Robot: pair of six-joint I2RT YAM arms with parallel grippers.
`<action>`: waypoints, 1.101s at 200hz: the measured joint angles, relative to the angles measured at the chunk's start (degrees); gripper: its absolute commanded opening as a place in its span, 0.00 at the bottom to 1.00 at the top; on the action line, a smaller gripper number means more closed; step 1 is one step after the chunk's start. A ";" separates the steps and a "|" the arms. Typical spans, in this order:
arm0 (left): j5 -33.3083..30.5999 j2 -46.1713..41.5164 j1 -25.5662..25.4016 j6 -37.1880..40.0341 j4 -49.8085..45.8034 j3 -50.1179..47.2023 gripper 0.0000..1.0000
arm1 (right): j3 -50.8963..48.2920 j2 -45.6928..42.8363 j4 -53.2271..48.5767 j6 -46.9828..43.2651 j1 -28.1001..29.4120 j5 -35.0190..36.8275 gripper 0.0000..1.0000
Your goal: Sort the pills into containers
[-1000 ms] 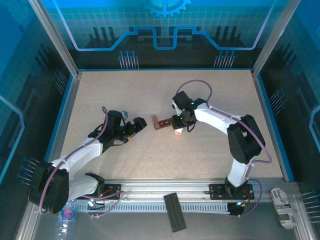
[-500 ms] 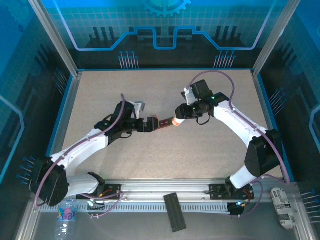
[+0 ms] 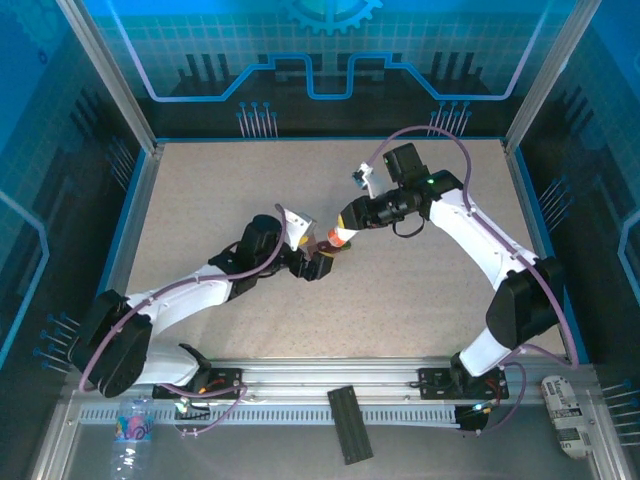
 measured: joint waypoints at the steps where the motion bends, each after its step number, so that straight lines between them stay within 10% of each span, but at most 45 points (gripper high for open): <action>1: 0.00 -0.02 0.00 0.09 0.15 -0.07 0.99 | 0.00 0.00 0.00 0.00 0.00 -0.09 0.23; 220: 3.04 -3.21 -1.75 2.08 7.85 -2.19 0.67 | -0.11 1.18 3.08 2.97 6.05 -3.96 0.23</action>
